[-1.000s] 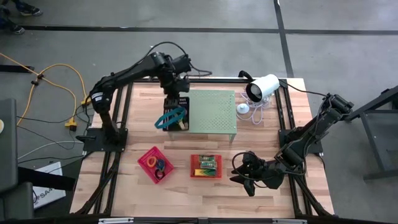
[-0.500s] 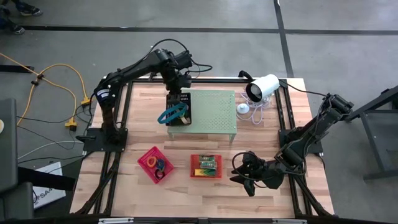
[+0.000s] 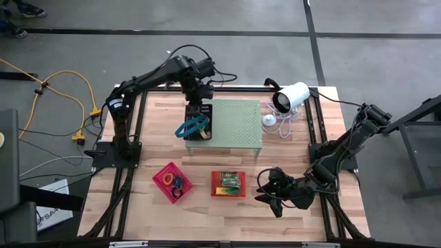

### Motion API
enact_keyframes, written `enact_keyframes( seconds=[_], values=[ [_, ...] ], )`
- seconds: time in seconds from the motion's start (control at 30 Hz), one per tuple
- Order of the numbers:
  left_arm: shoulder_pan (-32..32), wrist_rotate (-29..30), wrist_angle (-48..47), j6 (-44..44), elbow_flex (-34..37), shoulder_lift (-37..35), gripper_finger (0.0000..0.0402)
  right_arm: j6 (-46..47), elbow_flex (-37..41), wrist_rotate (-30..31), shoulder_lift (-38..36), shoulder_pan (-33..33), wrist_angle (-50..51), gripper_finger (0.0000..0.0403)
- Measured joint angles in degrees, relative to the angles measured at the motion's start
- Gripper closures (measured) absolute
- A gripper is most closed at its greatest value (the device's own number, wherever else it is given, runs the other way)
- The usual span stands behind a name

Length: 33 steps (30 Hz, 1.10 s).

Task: Pick & Place Office Desk Supplies
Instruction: Put the black bin with rubberbands on the shelf

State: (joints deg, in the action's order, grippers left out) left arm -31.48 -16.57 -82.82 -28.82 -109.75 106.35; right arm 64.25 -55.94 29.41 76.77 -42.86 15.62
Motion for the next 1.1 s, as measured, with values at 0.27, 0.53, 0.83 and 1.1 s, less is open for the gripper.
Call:
enact_keyframes(
  seconds=[0.27,0.53,0.83,1.1],
  values=[
    [0.48,0.48,0.93,0.02,0.00,0.41,0.0401,-0.01,-0.01,0.00,0.01,-0.01,0.00,0.0252],
    [0.46,1.94,2.64,0.08,0.00,0.41,0.0401,0.00,0.00,0.00,0.00,-0.01,0.00,0.0252],
    [0.63,1.18,2.50,0.30,0.04,2.34,0.0401,0.00,0.00,0.00,0.01,0.00,-0.02,0.0252],
    [0.35,1.06,1.79,1.26,-0.02,2.88,0.0401,0.00,0.00,0.00,0.00,0.01,-0.08,0.0252]
  ],
)
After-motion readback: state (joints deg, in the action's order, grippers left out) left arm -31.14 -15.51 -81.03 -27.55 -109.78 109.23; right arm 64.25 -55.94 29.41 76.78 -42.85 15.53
